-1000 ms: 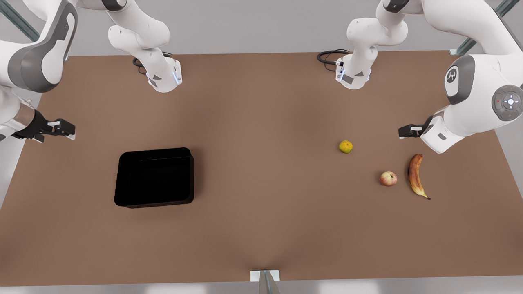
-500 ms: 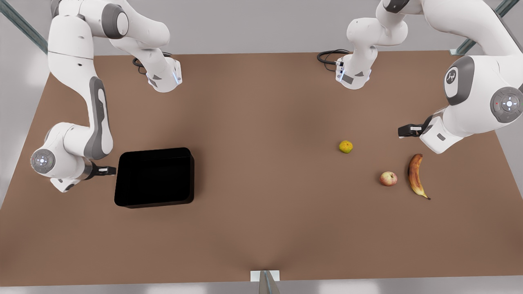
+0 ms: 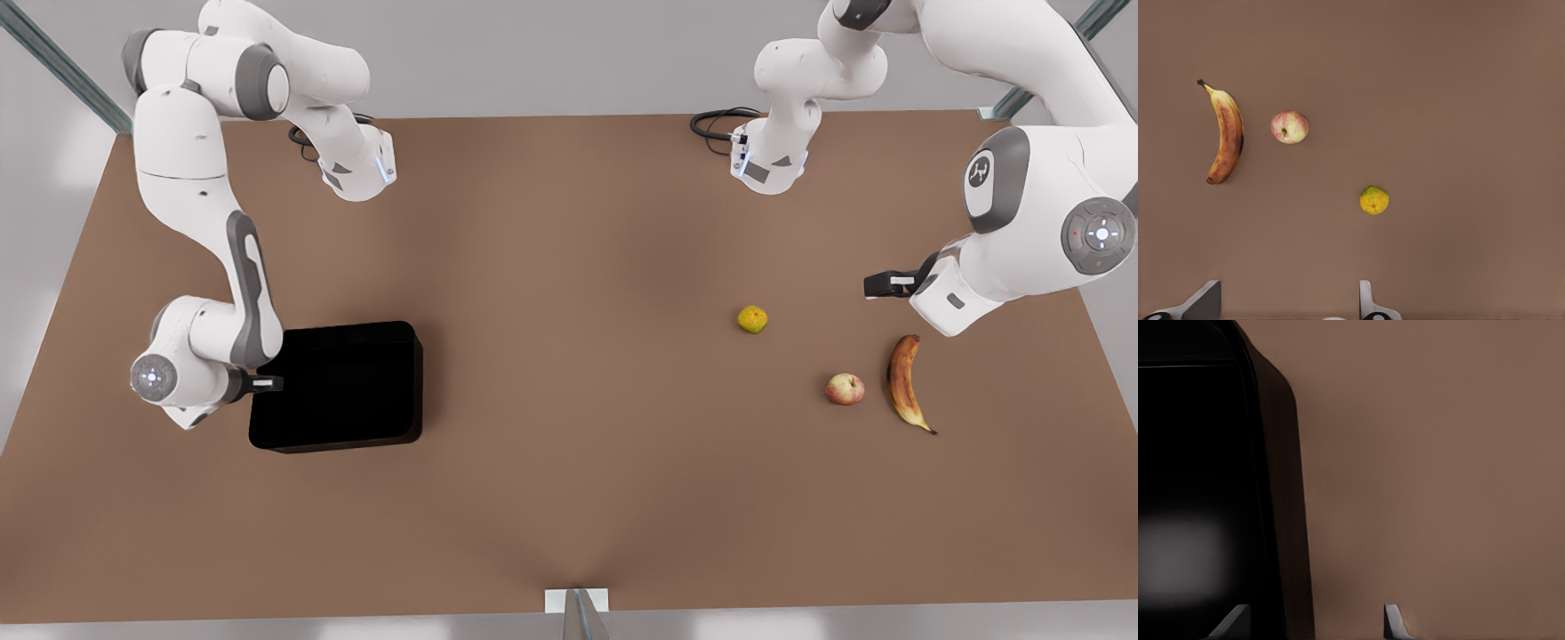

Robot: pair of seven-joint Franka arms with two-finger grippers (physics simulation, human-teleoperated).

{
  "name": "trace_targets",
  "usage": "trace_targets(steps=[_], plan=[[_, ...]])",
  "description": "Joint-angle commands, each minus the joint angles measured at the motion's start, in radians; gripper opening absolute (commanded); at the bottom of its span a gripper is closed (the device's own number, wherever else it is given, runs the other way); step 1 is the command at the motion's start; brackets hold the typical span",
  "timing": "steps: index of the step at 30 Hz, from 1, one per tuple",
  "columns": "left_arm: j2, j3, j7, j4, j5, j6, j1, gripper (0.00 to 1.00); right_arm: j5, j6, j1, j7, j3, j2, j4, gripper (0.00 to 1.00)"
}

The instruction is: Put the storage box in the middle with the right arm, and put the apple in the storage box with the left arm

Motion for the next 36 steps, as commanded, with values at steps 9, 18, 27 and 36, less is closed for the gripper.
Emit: trace_targets(steps=[9,18,27,36], plan=[[-0.001,-0.001,-0.003,0.000,0.001,-0.006,-0.002,1.00,0.000,-0.057,0.000,0.007,0.022,0.020,0.045,0.21],[-0.003,-0.001,-0.004,0.000,-0.001,-0.018,-0.005,1.00,0.000,-0.152,0.084,-0.046,0.023,-0.090,0.142,0.21],[-0.001,-0.001,-0.004,0.003,0.001,-0.026,-0.005,1.00,0.184,-0.163,0.377,0.237,0.027,0.039,0.444,0.21],[-0.001,-0.001,-0.004,0.002,0.001,-0.029,-0.005,1.00,0.285,-0.047,0.546,0.613,0.033,0.369,0.791,0.21]])
